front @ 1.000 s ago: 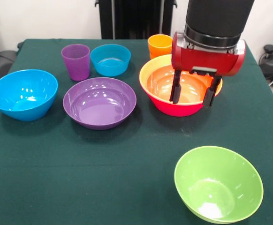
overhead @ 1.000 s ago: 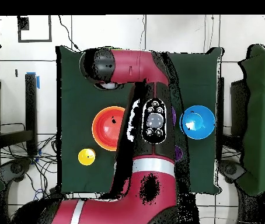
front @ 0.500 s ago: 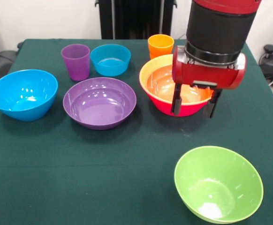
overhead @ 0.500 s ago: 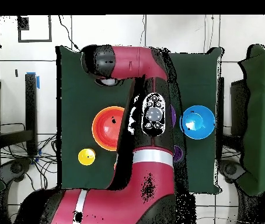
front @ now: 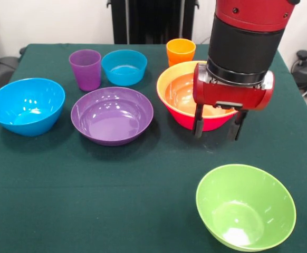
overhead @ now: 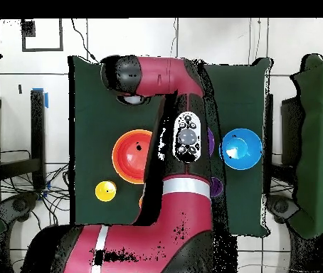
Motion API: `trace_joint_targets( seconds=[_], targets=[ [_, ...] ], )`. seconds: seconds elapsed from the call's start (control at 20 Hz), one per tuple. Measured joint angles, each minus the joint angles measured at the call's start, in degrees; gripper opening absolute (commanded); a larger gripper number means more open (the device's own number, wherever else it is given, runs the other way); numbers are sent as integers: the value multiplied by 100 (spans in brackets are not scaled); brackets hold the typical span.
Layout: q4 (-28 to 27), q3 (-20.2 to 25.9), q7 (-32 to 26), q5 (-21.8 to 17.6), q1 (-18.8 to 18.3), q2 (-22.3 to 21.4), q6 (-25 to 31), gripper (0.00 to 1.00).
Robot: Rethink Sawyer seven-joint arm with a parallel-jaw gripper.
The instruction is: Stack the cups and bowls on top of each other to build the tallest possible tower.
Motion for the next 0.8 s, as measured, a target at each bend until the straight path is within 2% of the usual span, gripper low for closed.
trace_joint_targets(
  seconds=[0.8],
  targets=[
    [-310, 234, 0, 0, -367, 166, 138, 100]
  ],
)
